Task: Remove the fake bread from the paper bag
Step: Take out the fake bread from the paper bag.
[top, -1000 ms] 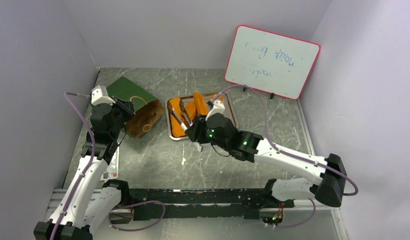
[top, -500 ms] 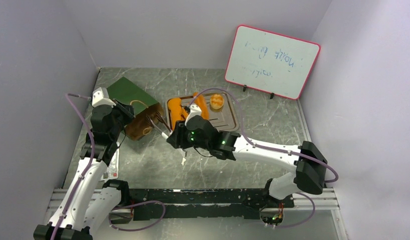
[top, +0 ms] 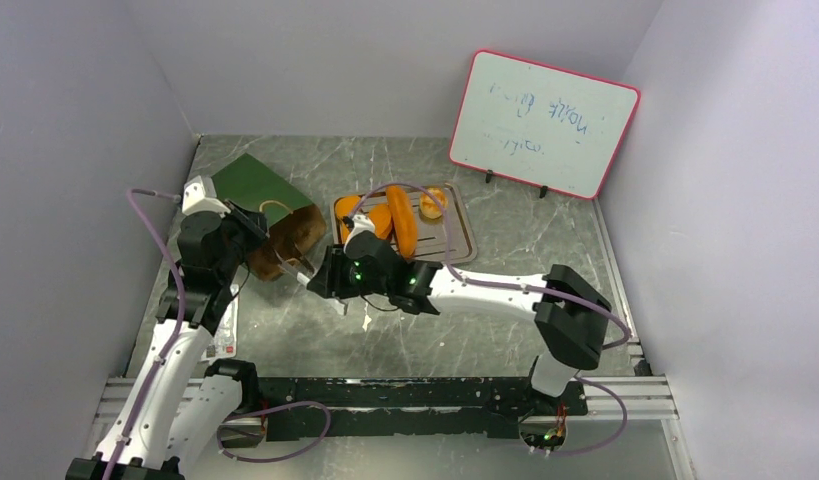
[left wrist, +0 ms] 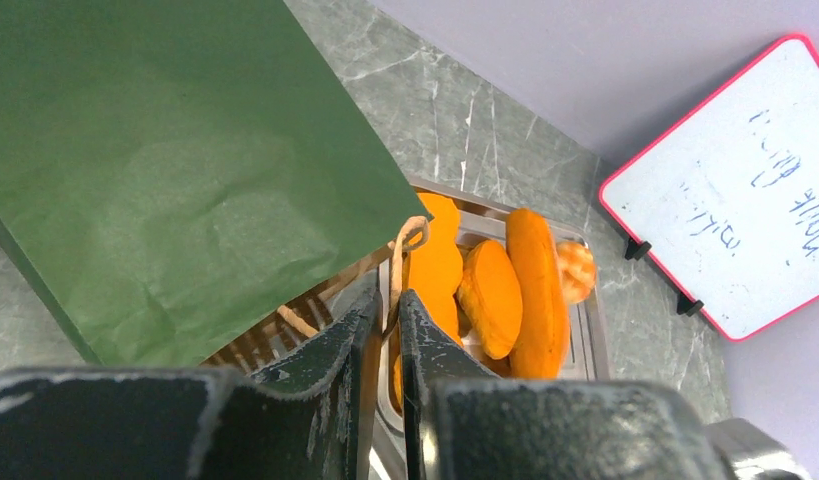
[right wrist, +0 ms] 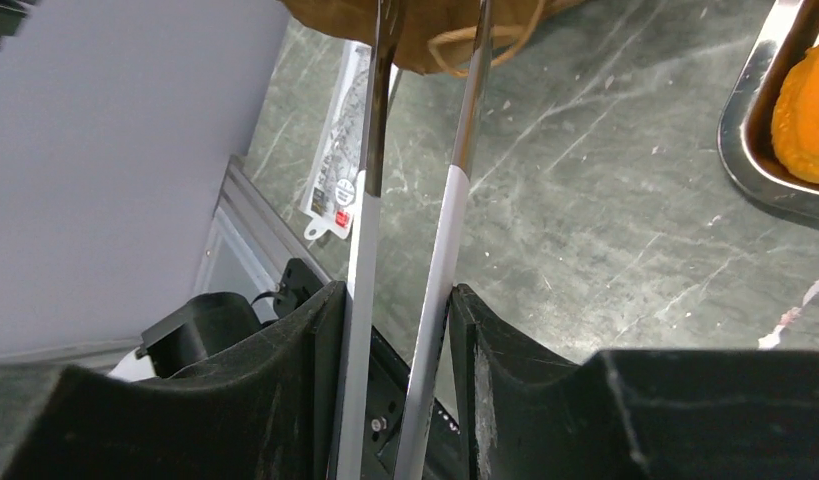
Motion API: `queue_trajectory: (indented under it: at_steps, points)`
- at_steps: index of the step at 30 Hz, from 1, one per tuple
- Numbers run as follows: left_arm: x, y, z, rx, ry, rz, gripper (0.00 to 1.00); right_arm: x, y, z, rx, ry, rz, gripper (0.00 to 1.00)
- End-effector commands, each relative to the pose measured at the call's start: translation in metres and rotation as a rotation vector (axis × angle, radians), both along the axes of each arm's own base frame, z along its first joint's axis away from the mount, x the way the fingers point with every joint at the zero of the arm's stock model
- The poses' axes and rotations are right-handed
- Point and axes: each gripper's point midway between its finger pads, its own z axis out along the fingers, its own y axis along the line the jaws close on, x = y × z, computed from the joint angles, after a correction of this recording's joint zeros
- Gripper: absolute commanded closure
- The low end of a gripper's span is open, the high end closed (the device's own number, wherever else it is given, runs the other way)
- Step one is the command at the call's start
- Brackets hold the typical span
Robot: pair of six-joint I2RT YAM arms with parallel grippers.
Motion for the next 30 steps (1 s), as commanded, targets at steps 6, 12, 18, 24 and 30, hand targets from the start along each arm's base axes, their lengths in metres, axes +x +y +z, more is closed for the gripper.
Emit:
queue_trajectory:
  at_steps: [6,12,18,24,30]
  points:
    - [-0.005,-0.004,0.027,-0.004,-0.055,-0.037,0.93,0.020,0.032,0.026,0.175,0.043,-0.009,0.61]
    - [-0.008,-0.007,0.024,-0.013,-0.052,-0.051,0.93,0.037,0.050,0.015,0.223,0.138,-0.028,0.61]
    - [-0.008,-0.009,0.028,-0.011,-0.057,-0.066,0.93,0.053,0.057,0.003,0.272,0.236,-0.073,0.59]
    - [-0.010,-0.009,0.029,0.003,-0.057,-0.071,0.93,0.064,0.061,-0.008,0.311,0.311,-0.096,0.58]
    - [-0.012,-0.009,0.027,0.012,-0.051,-0.083,0.93,0.073,0.065,-0.015,0.350,0.375,-0.120,0.59]
